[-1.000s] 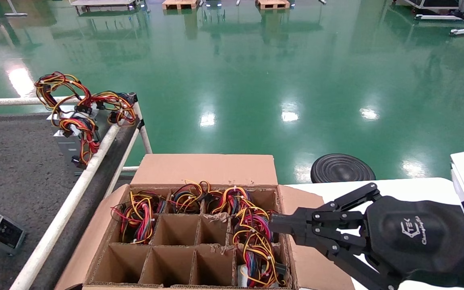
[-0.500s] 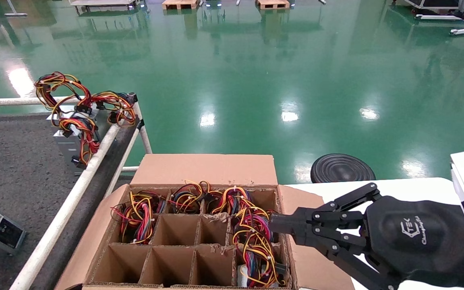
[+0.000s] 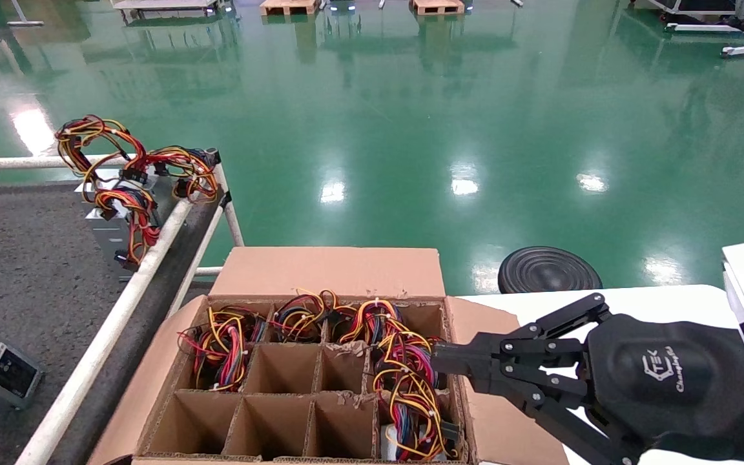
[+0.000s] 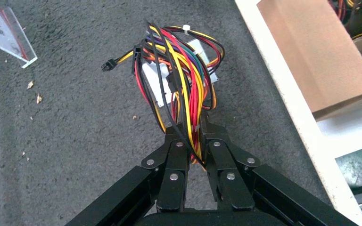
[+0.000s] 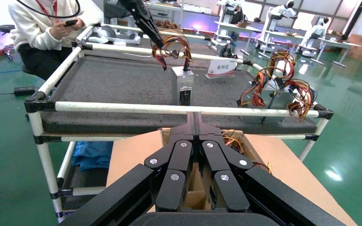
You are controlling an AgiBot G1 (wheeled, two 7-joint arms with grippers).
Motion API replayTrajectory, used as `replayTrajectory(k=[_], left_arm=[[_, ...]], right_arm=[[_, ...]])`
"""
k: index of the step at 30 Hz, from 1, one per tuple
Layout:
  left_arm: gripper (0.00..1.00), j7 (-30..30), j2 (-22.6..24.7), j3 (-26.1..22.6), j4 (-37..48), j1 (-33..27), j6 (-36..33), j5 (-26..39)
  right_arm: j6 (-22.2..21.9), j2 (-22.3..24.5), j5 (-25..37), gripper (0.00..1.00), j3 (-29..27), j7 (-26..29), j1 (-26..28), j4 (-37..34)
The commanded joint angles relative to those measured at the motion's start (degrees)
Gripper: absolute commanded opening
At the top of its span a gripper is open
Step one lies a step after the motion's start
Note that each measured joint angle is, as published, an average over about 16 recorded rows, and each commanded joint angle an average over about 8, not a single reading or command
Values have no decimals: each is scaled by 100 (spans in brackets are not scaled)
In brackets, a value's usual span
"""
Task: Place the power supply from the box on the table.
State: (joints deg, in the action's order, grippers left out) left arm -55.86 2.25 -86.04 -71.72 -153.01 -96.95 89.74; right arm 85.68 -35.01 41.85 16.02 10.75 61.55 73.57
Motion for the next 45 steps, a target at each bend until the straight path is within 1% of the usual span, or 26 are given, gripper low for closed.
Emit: replayTrajectory(k=[1, 24, 45], left_arm=[[100, 37, -7, -11, 22, 15, 21, -33], [100, 379, 15, -118, 283, 160, 229, -322], [100, 462, -19, -153, 387, 206, 269, -418]], right_arm=[[0, 0, 0, 0, 0, 0, 0, 0], [0, 0, 0, 0, 0, 0, 0, 0], [0, 0, 0, 0, 0, 0, 0, 0]])
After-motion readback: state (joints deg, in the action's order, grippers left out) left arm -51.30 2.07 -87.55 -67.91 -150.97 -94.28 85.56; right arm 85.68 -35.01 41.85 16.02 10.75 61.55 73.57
